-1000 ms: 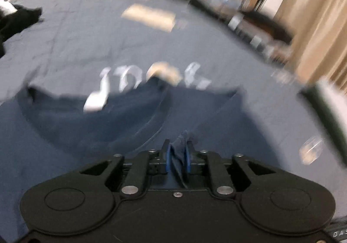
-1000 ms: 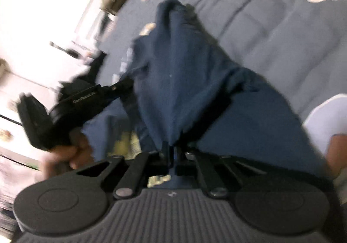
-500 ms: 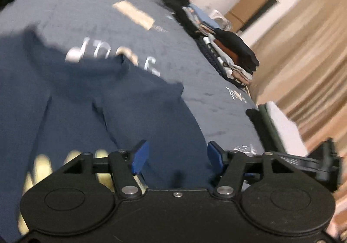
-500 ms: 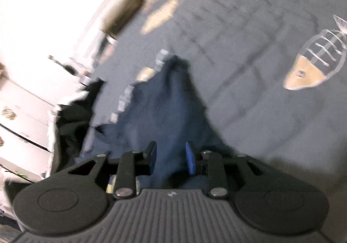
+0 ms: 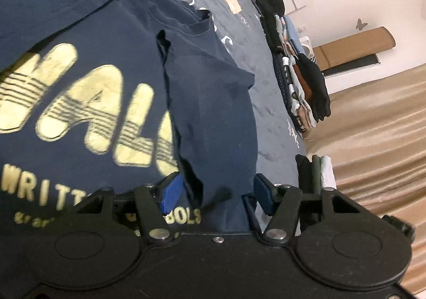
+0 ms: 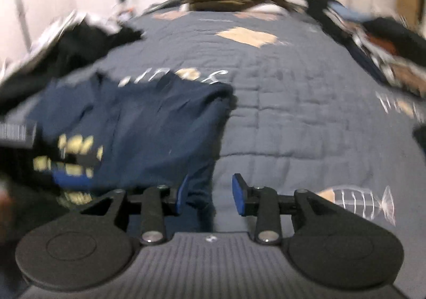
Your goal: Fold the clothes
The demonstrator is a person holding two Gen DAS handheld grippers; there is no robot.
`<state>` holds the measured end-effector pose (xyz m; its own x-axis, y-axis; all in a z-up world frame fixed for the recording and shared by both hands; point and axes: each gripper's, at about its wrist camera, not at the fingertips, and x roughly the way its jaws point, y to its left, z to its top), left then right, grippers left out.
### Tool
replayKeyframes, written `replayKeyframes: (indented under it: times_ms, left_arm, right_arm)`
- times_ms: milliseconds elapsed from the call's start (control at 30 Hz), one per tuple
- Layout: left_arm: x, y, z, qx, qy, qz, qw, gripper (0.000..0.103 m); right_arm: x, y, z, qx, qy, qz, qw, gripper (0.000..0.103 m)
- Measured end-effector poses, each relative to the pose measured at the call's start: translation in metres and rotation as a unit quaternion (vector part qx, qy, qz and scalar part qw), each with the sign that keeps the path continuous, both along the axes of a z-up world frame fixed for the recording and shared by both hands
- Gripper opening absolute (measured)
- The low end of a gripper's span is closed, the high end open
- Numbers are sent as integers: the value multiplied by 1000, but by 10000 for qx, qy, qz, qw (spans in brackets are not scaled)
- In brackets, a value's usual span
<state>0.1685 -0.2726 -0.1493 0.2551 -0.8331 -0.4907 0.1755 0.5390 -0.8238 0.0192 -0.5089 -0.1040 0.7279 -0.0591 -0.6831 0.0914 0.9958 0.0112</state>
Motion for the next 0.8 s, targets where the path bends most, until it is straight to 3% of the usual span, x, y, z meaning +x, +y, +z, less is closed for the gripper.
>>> replayKeyframes:
  times_ms: [100,167,200,233,367,500,533,633,800]
  left_arm:
    - [-1,-3,-1,3,-8,38,10000,25]
    - [-3,-3,1,47,-102,66,9999,4]
    - [-5,-1,4,99,-229,83,9997,3]
    - [-7,2,7,132,-351,97,9993,2]
    - [-7,11,9,359,-352,-73,9987,2]
    - [-7,11,5,413,-154,-137,9989,4]
    - [-8,9,4,324,-106,-181,9993,10]
    - [-10,-4,-1,109,30,-400,9991,46]
    - [-9,-25,-8,-2,40,-288,9996,43]
  right_arm:
    - [8,5,-20,-87,385,173,9991,34]
    - [10,5,-31,-88,631,166,9978,25]
    - [9,5,-29,-225,659,135,9975,21]
    - [8,4,-27,-367,684,103,9969,9]
    - [3,-12,-22,-238,654,-232,9973,8]
    - [2,-11,-28,-322,865,-128,9956,9]
    - [2,-11,-25,-283,792,-68,9964,9]
    - [0,-12,-22,4,582,-97,9983,12]
    - [4,-11,-35,-58,764,-164,9969,12]
